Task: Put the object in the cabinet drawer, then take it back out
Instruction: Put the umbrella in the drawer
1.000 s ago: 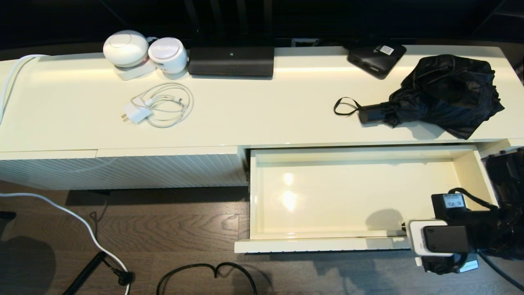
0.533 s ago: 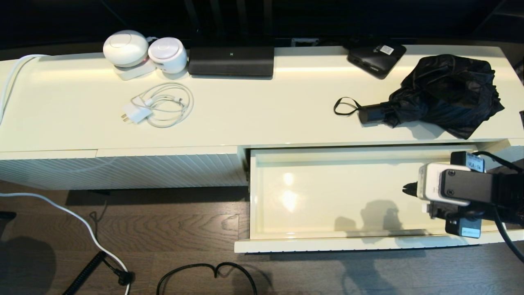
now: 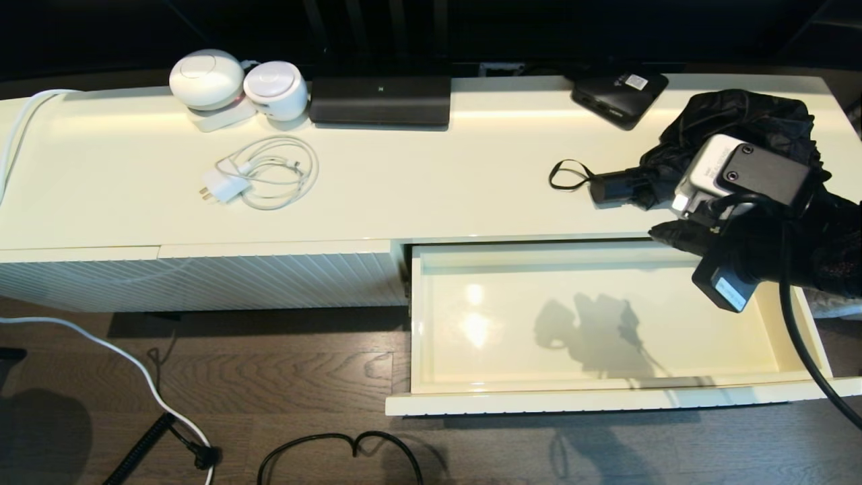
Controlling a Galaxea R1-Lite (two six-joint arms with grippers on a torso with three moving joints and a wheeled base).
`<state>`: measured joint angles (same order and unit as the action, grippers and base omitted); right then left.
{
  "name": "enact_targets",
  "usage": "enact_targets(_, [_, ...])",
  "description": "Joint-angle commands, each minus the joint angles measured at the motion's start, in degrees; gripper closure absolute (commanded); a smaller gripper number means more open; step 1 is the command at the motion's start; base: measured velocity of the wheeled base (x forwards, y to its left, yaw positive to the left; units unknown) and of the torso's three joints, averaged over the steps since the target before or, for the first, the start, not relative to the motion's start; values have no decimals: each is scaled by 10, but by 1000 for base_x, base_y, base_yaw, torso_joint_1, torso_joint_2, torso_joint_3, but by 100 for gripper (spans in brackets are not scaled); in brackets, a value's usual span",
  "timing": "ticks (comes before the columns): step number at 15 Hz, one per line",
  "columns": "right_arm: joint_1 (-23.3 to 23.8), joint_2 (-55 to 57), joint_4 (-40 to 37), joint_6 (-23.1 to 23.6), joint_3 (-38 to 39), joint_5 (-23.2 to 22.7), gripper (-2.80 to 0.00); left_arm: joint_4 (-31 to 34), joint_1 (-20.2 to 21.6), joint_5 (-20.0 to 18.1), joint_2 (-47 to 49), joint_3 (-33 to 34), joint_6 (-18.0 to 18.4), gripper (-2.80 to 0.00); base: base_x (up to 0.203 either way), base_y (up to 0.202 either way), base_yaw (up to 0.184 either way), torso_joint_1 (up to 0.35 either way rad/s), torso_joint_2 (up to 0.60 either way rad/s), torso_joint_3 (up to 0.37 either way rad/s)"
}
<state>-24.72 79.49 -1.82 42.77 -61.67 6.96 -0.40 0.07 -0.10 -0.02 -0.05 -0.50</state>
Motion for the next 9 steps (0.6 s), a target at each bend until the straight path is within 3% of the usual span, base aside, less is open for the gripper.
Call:
enact_targets(1, [2, 17, 3, -22, -22, 7, 0, 0, 0, 0, -2, 0, 0, 0, 0, 0, 0, 0, 0, 0])
enact_targets(2, [3, 25, 4, -75, -40, 11, 0, 0, 0, 0, -2, 0, 0, 0, 0, 0, 0, 0, 0, 0])
enact_targets(4, [5, 36, 5, -118, -57, 20, 0, 0, 0, 0, -1, 0, 0, 0, 0, 0, 0, 0, 0, 0])
enact_targets(6, [6, 46, 5, -246, -86, 52, 0, 0, 0, 0, -2, 0, 0, 0, 0, 0, 0, 0, 0, 0])
enact_targets(9, [6, 63, 4, -389, -133, 100, 0, 0, 0, 0, -2, 0, 1, 0, 0, 0, 0, 0, 0, 0])
